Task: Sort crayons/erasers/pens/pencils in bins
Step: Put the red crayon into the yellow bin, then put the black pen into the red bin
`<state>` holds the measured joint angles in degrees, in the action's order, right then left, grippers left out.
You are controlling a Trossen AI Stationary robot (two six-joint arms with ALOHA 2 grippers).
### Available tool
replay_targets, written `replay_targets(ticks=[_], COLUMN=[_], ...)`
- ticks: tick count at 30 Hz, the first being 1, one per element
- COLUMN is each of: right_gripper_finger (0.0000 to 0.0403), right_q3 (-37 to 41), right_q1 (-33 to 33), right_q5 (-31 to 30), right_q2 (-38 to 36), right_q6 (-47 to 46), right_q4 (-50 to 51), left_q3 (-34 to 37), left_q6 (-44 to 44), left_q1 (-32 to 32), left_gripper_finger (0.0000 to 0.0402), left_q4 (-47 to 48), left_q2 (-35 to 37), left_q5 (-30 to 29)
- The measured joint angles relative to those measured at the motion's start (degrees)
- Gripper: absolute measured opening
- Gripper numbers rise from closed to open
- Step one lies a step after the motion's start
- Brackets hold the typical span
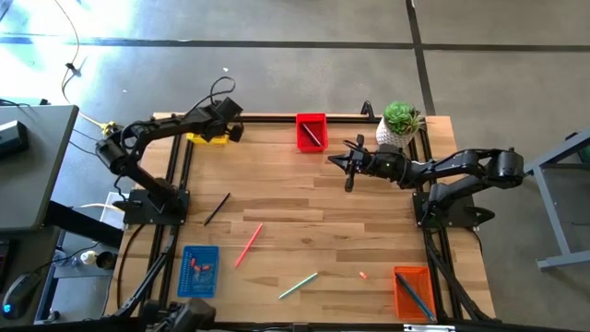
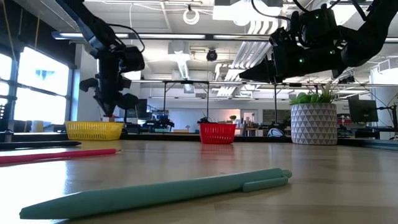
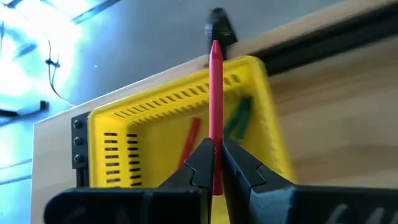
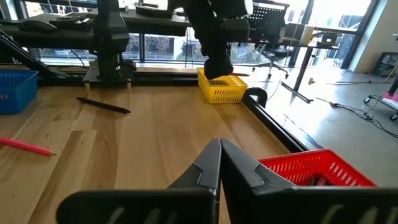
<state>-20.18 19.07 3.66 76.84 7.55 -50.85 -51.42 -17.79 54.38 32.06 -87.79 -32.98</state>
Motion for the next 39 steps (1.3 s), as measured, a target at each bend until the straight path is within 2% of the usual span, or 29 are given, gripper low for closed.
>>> replay_targets(ticks=[16,25,30,32,36,39], right_gripper_finger=[0.0,0.0,0.0,0.0,0.0,0.0], right_q3=[0.0,0.0,0.0,0.0,0.0,0.0], right_q1=[0.0,0.0,0.0,0.0,0.0,-0.4], right_q5=[0.0,0.0,0.0,0.0,0.0,0.0], right_q2=[0.0,0.0,0.0,0.0,0.0,-0.4], right_q6=[-0.2,-0.2,-0.2,-0.2,-0.3,-1.3], right_q4=[-0.7,-0.7,-0.8,-0.8,-0.8,-0.6], left_q3=[0.0,0.0,0.0,0.0,0.1,0.1], left_q6=[0.5,0.5,1.5,3.3,5.0,6.1], left_q1=[0.9,0.7,0.7,0.1,-4.0,-8.6], left_gripper_finger=[0.0005,0.0005,0.0025,0.0035,0.0047,0.0042], left_q4=[-0.1,1.7,2.5,2.6,2.7,2.5], left_q2=[0.0,-0.1,-0.1,0.2,3.4,7.5], left_q5=[8.6,8.5,8.5,7.8,-0.1,-1.0])
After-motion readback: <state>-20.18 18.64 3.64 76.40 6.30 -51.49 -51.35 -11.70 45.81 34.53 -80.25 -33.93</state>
